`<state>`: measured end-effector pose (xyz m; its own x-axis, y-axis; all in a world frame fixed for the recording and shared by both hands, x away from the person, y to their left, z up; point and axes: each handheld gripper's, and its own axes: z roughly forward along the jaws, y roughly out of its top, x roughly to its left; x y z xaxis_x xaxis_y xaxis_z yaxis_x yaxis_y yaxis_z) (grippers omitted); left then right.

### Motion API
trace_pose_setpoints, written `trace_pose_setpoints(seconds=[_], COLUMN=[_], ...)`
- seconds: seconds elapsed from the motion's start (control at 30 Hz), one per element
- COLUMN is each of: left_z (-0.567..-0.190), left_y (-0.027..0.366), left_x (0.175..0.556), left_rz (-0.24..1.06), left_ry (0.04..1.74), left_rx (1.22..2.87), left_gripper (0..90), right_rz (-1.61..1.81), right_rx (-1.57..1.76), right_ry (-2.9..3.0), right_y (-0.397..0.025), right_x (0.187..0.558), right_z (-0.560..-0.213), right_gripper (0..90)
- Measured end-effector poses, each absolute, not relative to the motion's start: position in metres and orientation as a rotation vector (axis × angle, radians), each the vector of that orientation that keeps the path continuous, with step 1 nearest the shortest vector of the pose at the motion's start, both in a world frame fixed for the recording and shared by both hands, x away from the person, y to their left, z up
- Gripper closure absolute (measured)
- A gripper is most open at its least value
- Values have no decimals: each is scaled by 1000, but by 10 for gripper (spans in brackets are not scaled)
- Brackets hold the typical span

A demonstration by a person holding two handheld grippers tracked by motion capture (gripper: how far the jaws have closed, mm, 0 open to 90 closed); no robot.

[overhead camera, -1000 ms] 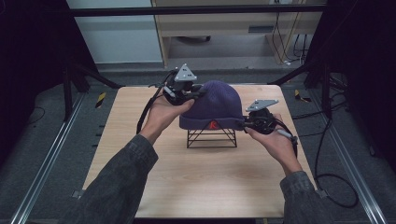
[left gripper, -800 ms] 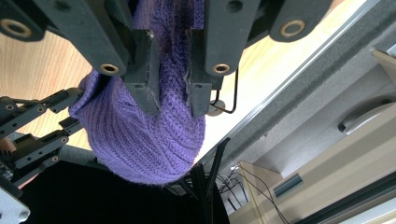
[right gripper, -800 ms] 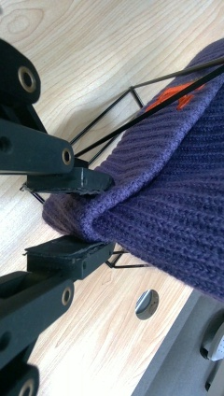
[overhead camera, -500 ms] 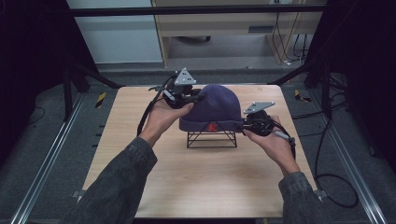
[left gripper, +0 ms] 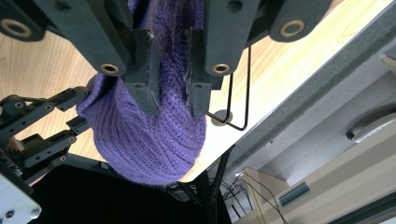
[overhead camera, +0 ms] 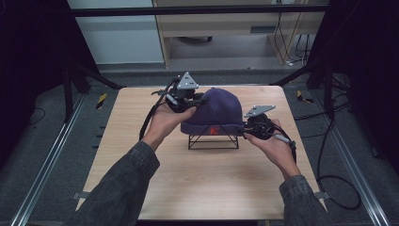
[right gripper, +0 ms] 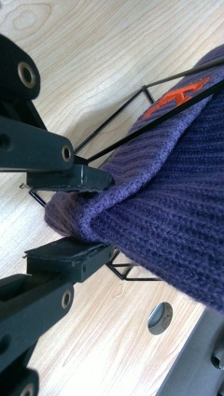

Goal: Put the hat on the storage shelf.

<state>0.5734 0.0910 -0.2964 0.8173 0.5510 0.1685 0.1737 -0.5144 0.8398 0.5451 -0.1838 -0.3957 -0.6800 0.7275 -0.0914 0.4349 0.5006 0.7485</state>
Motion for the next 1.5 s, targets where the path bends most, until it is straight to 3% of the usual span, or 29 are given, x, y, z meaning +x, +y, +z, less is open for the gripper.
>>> trace_pose_setpoints(seconds=[1.5], left_z=[-337], left_y=[94], left_x=[571], left_rz=[470], left_ry=[561], left_rx=[2103], left_gripper=[766], right_rz=[951], right_rx=[1025], right_ry=[2395], right_y=[-181], right_x=[549], right_z=[-432], right_gripper=[659])
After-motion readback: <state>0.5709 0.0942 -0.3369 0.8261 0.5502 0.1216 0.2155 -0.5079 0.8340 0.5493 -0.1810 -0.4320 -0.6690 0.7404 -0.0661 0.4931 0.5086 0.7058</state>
